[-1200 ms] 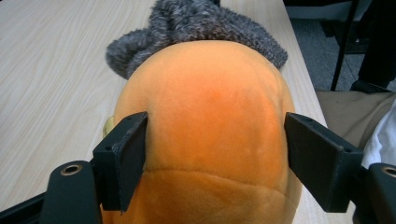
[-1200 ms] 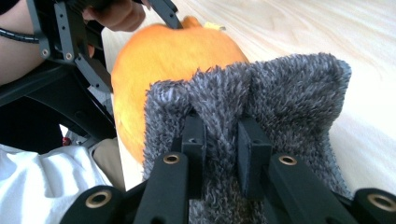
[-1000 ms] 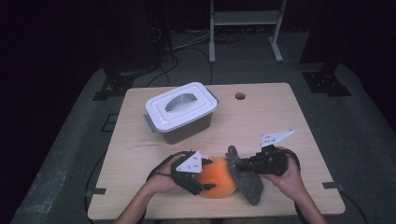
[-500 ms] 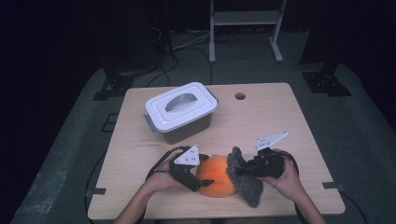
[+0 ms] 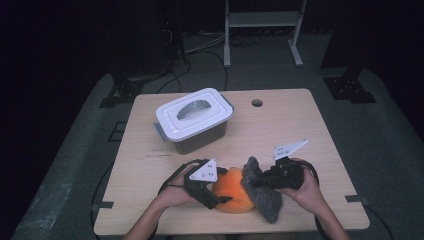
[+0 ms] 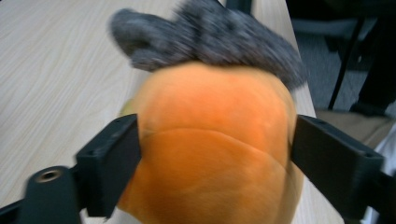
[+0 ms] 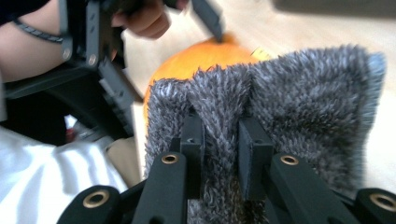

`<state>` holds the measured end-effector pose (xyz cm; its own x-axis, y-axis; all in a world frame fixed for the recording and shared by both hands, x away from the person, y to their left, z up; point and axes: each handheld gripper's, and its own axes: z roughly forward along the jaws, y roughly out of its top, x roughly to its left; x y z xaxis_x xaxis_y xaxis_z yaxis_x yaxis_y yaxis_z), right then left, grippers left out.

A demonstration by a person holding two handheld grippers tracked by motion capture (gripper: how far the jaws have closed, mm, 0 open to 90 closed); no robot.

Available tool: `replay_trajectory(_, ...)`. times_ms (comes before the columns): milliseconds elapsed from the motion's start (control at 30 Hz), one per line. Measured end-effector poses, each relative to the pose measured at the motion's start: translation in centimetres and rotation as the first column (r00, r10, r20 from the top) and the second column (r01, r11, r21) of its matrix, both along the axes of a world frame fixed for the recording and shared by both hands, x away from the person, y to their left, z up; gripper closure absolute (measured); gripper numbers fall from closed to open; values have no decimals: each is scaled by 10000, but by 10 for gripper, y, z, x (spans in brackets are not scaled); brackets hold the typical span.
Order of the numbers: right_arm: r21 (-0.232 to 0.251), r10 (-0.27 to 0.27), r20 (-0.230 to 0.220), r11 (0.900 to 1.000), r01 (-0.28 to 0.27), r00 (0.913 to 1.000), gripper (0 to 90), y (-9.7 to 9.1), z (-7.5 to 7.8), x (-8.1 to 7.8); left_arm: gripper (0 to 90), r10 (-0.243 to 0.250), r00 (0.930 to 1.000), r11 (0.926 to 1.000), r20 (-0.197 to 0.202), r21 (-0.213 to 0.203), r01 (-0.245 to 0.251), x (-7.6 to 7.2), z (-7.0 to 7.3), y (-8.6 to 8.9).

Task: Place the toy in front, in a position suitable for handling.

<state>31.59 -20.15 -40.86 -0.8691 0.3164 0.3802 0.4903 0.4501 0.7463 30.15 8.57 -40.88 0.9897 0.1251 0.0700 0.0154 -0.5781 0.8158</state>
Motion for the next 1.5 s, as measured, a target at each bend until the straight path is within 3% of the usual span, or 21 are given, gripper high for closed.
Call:
replay_trajectory(67, 8, 139, -107, 9999, -139, 9998, 740, -1, -2, 0, 104, 360, 9991, 9993, -244, -100, -363, 3, 1, -1)
replay_trajectory(133, -36, 289, -169, 9996, -290, 9994, 740, -3, -2, -1, 96, 365, 9985, 9992, -397, -124, -370, 4, 0, -1)
replay_trajectory(267, -185, 9, -255, 9998, -14, 9997, 743, -9, -2, 2, 225, 202, 9992, 9998, -359, -22, -203, 1, 0, 0)
replay_trajectory(433, 214, -366, 449, 9991, 357, 9983, 749, -5, 16, -2, 298, -460, 9989, 9989, -36, 33, 460, -8, 3, -5)
replay_trajectory(567, -74, -204, 679, 9998, 209, 9975, 748, 8, 19, -5, 307, -946, 9954, 9955, 161, 84, 945, -16, 6, -9)
replay_trajectory(833, -207, -166, -71, 9997, 164, 9998, 748, -7, 4, 1, 314, -780, 9969, 9969, 32, -77, 781, -13, 4, -9)
replay_trajectory(933, -225, -277, -87, 9994, 275, 9996, 749, -10, 5, 1, 312, -796, 9968, 9968, 26, -74, 796, -13, 4, -9)
replay_trajectory(967, -196, -345, 200, 9992, 349, 9992, 755, -8, 11, -1, 309, -843, 9964, 9964, 70, -75, 843, -15, 4, -10)
replay_trajectory(1033, -4, -367, 390, 9993, 368, 9986, 757, -4, 17, -3, 302, -950, 9955, 9954, 68, -119, 951, -16, 5, -12)
replay_trajectory(1167, -125, -63, 630, 9999, 71, 9980, 757, 11, 25, -7, 298, -1281, 9917, 9917, 103, -62, 1281, -21, 7, -16)
replay_trajectory(1400, -122, -146, 312, 9998, 149, 9994, 758, 8, 14, -2, 307, -942, 9954, 9955, 179, 68, 941, -17, 4, -14)
replay_trajectory(1500, -143, -319, 186, 9994, 321, 9993, 758, 0, 8, 0, 305, -712, 9974, 9975, -80, -39, 711, -13, 3, -11)
